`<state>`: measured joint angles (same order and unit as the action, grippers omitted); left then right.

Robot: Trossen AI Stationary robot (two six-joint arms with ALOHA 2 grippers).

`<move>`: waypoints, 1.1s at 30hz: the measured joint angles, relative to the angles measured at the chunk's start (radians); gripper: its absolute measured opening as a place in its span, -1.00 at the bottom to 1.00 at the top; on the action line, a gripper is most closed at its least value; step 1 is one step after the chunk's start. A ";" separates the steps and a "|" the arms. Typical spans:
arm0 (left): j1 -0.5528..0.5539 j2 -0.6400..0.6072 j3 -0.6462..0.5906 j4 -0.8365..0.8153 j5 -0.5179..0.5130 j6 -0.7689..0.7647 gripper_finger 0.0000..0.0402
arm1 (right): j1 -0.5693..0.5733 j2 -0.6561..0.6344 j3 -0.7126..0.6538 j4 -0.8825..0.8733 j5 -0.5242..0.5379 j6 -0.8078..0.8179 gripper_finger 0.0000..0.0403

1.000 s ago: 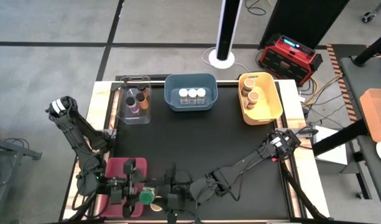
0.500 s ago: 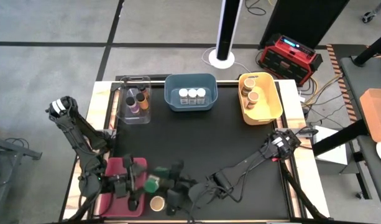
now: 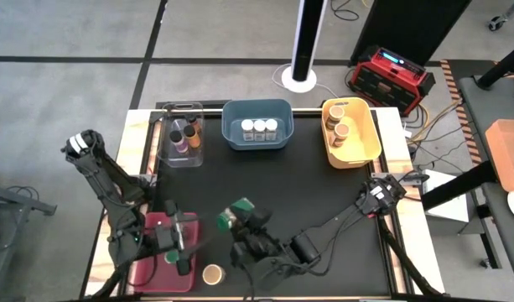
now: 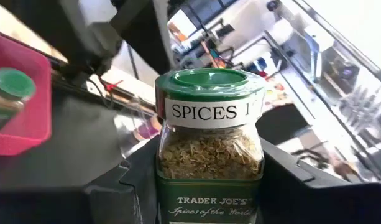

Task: Sort spices by type
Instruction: Put the green seasoning bottle into the pink bin

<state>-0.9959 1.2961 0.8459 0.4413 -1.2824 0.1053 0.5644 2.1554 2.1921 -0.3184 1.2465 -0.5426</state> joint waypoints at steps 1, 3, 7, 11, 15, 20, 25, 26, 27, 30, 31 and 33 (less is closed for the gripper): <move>0.011 0.000 0.006 -0.003 -0.001 -0.010 0.24 | -0.001 0.001 0.000 0.000 0.010 -0.008 -0.06; 0.029 0.000 0.013 -0.004 0.001 -0.013 0.24 | -0.002 0.003 0.000 0.002 0.011 -0.015 -0.06; 0.058 0.000 0.021 -0.006 0.067 -0.012 0.24 | -0.002 0.005 0.000 0.001 0.012 -0.019 -0.06; 0.082 0.009 0.025 -0.006 0.105 -0.004 0.24 | -0.006 0.005 0.000 0.001 0.012 -0.019 -0.06; 0.083 0.026 0.025 -0.008 0.107 0.015 0.24 | -0.011 0.005 0.000 -0.008 0.012 -0.022 -0.06; 0.060 0.025 0.025 0.046 0.051 0.023 0.24 | -0.018 0.005 0.000 -0.044 0.016 -0.010 -0.06; 0.082 0.019 0.026 0.084 0.056 0.033 0.26 | -0.024 0.005 0.000 -0.079 0.015 -0.015 -0.06; 0.087 0.020 0.026 0.084 0.073 0.027 0.27 | -0.024 0.006 0.000 -0.080 0.015 -0.025 -0.06; 0.092 0.021 0.026 0.086 0.071 0.023 0.28 | -0.024 0.006 0.000 -0.080 0.015 -0.031 -0.06; 0.105 0.024 0.026 0.090 0.036 0.023 0.34 | -0.024 0.006 0.000 -0.080 0.015 -0.034 -0.06; 0.108 0.027 0.026 0.090 0.037 0.024 0.36 | -0.024 0.006 0.000 -0.080 0.015 -0.034 -0.06; 0.111 0.034 0.026 0.090 0.042 0.024 0.40 | -0.024 0.006 0.000 -0.079 0.015 -0.034 -0.06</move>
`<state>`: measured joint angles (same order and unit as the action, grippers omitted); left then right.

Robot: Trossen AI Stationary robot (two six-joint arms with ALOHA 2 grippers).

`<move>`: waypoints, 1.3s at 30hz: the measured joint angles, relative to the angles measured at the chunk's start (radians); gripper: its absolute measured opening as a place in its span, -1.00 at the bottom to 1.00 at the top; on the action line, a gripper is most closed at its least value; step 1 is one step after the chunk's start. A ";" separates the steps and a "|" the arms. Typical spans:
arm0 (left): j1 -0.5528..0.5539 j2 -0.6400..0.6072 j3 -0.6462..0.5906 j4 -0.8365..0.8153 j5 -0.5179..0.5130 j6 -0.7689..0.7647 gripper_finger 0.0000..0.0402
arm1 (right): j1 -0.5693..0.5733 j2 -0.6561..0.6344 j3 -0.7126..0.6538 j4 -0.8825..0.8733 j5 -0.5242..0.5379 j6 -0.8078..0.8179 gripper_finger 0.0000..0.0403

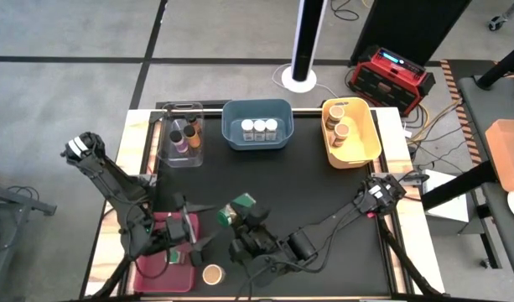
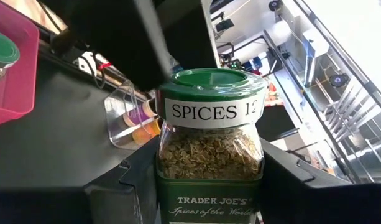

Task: Sort spices by type
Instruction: Put the green seasoning bottle into the pink bin

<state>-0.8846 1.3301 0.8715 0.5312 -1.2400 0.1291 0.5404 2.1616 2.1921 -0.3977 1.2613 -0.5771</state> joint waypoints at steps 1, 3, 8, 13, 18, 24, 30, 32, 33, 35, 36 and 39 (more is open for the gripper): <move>0.002 0.002 0.000 0.000 0.001 0.000 0.42 | 0.000 0.000 0.000 0.000 0.000 0.000 -0.06; 0.009 0.007 0.000 0.002 0.002 0.000 0.45 | -0.002 0.000 0.000 0.000 -0.001 0.000 -0.06; 0.035 0.019 0.000 0.014 0.002 0.002 0.48 | -0.007 0.000 0.000 -0.007 -0.002 0.001 -0.06; 0.053 0.021 0.000 0.035 0.066 0.008 0.48 | -0.008 0.000 -0.001 -0.009 -0.003 0.001 -0.06; 0.079 0.021 0.000 0.055 0.081 0.019 0.48 | -0.008 0.000 -0.002 -0.010 -0.003 0.005 -0.06; 0.101 0.021 0.000 0.057 0.142 0.020 0.47 | -0.008 0.000 -0.002 -0.018 -0.003 0.016 -0.06; 0.102 0.021 0.000 0.061 0.146 0.032 0.33 | -0.006 0.000 -0.003 -0.017 -0.004 0.017 -0.06; 0.103 0.021 0.000 0.063 0.146 0.034 0.23 | -0.006 0.000 -0.003 -0.018 0.000 0.020 -0.06; 0.104 0.021 0.000 0.063 0.144 0.034 0.18 | -0.006 0.000 -0.003 -0.018 0.003 0.021 -0.06; 0.104 0.021 0.000 0.064 0.130 0.038 0.05 | -0.006 0.000 -0.004 -0.022 0.016 0.029 -0.06; 0.104 0.020 0.000 0.068 0.130 0.038 0.00 | -0.006 0.000 -0.004 -0.020 0.016 0.033 -0.06; 0.103 0.020 0.000 0.069 0.132 0.037 -0.05 | -0.006 0.000 -0.006 -0.018 0.014 0.036 -0.06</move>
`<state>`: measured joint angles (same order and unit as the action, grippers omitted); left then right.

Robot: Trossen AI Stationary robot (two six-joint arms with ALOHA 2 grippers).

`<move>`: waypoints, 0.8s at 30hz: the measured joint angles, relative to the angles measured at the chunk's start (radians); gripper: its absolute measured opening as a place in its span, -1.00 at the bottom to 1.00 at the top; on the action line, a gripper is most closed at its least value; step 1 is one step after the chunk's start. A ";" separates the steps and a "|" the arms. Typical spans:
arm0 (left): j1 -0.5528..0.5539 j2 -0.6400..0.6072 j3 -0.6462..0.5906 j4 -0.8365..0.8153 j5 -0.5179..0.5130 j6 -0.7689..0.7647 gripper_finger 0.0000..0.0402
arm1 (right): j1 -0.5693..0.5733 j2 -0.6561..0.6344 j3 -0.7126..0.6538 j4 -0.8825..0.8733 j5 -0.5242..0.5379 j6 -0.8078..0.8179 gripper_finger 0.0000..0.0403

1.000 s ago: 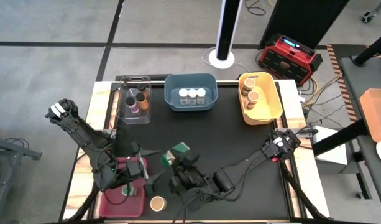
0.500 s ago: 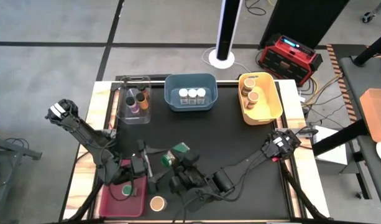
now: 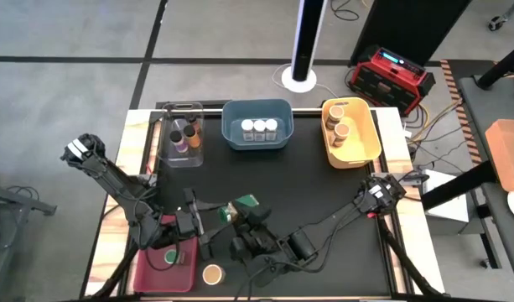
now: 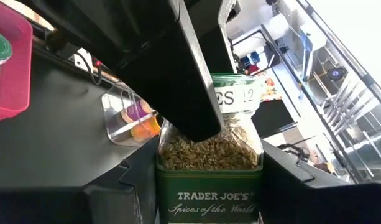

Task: Sort spices by type
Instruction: Put the green seasoning bottle into the pink bin

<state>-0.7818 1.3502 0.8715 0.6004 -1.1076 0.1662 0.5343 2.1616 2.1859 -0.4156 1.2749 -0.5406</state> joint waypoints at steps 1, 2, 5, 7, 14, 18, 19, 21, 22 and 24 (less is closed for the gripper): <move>0.000 0.000 0.000 0.000 0.000 0.000 -0.05 | 0.000 0.000 0.000 0.000 0.000 0.002 -0.06; 0.000 0.000 0.000 0.000 0.001 -0.002 -0.05 | 0.000 0.000 -0.001 0.000 -0.001 0.006 -0.06; 0.000 0.000 0.000 -0.001 0.003 -0.007 -0.05 | 0.000 0.000 -0.002 0.000 -0.004 0.011 -0.06; 0.000 0.000 0.000 -0.001 0.004 -0.010 -0.02 | 0.000 0.000 -0.002 0.000 -0.006 0.019 -0.05; 0.000 0.002 0.000 -0.007 0.041 -0.012 -0.01 | -0.001 0.000 -0.003 0.002 -0.036 0.029 0.20; 0.000 0.002 0.000 -0.002 0.032 -0.012 -0.02 | -0.002 0.000 -0.003 0.003 -0.027 0.033 0.26; 0.000 0.002 0.000 -0.003 0.029 -0.012 -0.02 | -0.002 0.000 -0.003 0.003 -0.026 0.033 0.26; 0.000 0.002 0.000 -0.003 0.022 -0.010 -0.02 | -0.002 0.000 -0.003 0.002 -0.026 0.046 0.26; -0.001 0.002 0.000 -0.002 0.010 -0.004 -0.02 | -0.002 0.000 -0.003 0.002 -0.025 0.051 0.25; -0.005 0.001 0.000 -0.005 -0.062 0.022 -0.02 | 0.001 0.000 -0.003 0.003 -0.020 0.054 0.23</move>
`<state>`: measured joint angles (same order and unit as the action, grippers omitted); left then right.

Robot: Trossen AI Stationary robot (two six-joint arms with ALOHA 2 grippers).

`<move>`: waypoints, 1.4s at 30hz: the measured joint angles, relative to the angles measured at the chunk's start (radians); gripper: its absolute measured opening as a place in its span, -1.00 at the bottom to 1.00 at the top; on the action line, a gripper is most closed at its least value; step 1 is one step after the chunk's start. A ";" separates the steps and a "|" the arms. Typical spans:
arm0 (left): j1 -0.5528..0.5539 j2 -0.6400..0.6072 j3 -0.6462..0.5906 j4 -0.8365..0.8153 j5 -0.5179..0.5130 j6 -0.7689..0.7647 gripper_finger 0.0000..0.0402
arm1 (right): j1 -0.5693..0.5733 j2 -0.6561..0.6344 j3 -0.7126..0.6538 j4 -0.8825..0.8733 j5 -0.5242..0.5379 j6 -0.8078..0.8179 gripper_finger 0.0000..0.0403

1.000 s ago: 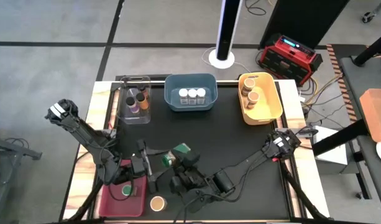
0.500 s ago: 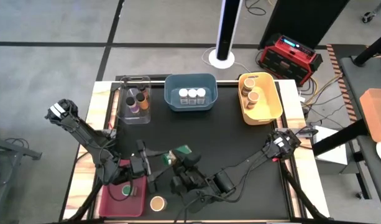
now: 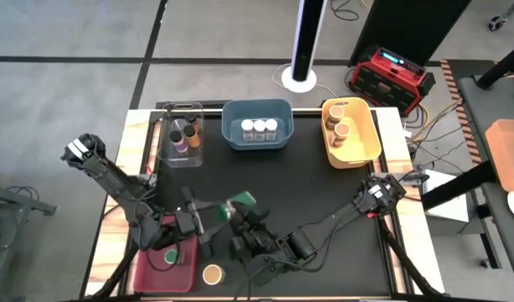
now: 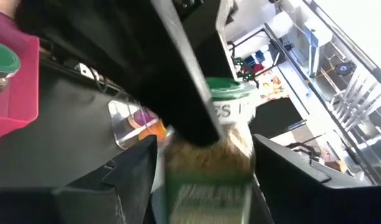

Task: Sort spices by type
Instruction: Put the green seasoning bottle into the pink bin

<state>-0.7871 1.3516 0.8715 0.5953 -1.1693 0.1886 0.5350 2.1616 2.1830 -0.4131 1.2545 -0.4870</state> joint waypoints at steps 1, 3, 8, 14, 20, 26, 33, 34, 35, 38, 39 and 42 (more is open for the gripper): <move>-0.003 -0.001 0.000 0.000 -0.050 0.014 -0.02 | 0.004 0.000 0.000 0.000 0.007 0.000 0.22; -0.011 -0.007 0.000 -0.005 -0.135 0.035 -0.02 | 0.013 0.000 0.000 -0.001 0.049 -0.004 0.20; -0.067 -0.035 0.000 -0.032 -0.182 0.036 -0.02 | 0.050 -0.003 0.000 0.000 0.206 -0.035 0.24; -0.185 -0.037 0.000 -0.036 -0.262 -0.023 -0.02 | 0.098 -0.004 0.000 -0.003 0.293 -0.096 0.30; -0.301 0.002 0.037 -0.036 -0.261 -0.120 -0.02 | 0.127 -0.066 0.000 -0.156 0.278 0.062 0.24; -0.342 0.128 0.150 -0.058 -0.095 -0.152 -0.02 | 0.106 -0.189 0.000 -0.582 -0.001 0.620 0.15; -0.282 0.261 0.409 -0.500 0.102 -0.334 -0.02 | 0.071 -0.274 -0.013 -0.760 -0.121 0.899 0.11; -0.268 0.278 0.461 -0.619 0.131 -0.401 -0.02 | 0.072 -0.277 -0.015 -0.764 -0.123 0.905 0.11; -0.257 0.295 0.510 -0.752 0.154 -0.480 -0.02 | 0.073 -0.279 -0.015 -0.765 -0.126 0.906 0.11; -0.240 0.343 0.675 -1.216 0.193 -0.773 -0.02 | 0.081 -0.283 -0.015 -0.764 -0.127 0.909 0.12; -0.241 0.356 0.734 -1.363 0.192 -0.884 -0.02 | 0.083 -0.283 -0.016 -0.764 -0.127 0.912 0.12; -0.267 0.399 0.893 -1.748 0.202 -1.200 -0.02 | 0.087 -0.282 -0.030 -0.765 -0.128 0.915 0.11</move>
<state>-1.0543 1.7509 1.7641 -1.1530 -0.9677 -1.0118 0.6220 1.8797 2.1534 -1.1779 1.1269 0.4276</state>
